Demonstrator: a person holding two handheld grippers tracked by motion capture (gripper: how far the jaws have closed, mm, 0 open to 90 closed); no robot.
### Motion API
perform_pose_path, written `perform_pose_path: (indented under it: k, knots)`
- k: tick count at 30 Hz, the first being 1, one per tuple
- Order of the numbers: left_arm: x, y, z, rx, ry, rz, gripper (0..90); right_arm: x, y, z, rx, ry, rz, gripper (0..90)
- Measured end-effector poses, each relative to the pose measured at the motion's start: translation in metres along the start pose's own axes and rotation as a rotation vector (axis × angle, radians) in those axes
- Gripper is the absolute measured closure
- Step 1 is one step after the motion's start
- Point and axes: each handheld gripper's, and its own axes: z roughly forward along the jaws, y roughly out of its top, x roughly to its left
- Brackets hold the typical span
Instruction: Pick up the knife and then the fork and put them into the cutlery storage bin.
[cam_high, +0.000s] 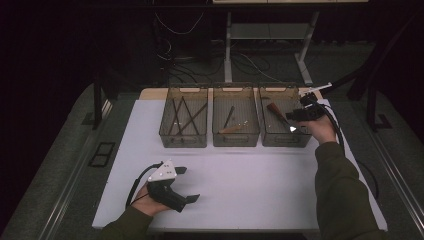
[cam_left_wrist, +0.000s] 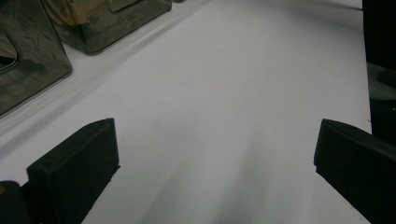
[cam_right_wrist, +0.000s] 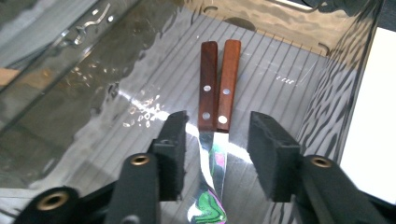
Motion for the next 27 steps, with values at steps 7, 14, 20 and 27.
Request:
perform_pose_path:
  k: [7,14,20,27]
  knots:
    - [0.0,0.0,0.0,0.003,0.002,0.0,0.0,0.001,0.001,-0.012,-0.048,0.004,0.029,41.6]
    - [0.0,0.0,0.0,0.003,0.006,0.0,0.0,0.005,0.001,-0.028,-0.132,0.037,0.048,30.4]
    - [0.001,0.0,0.0,-0.002,0.007,-0.005,0.0,0.013,-0.003,-0.04,-0.178,0.079,0.026,22.3]
    - [0.002,0.0,0.0,-0.002,0.012,-0.013,0.0,0.022,-0.016,-0.048,-0.218,0.102,0.009,18.0]
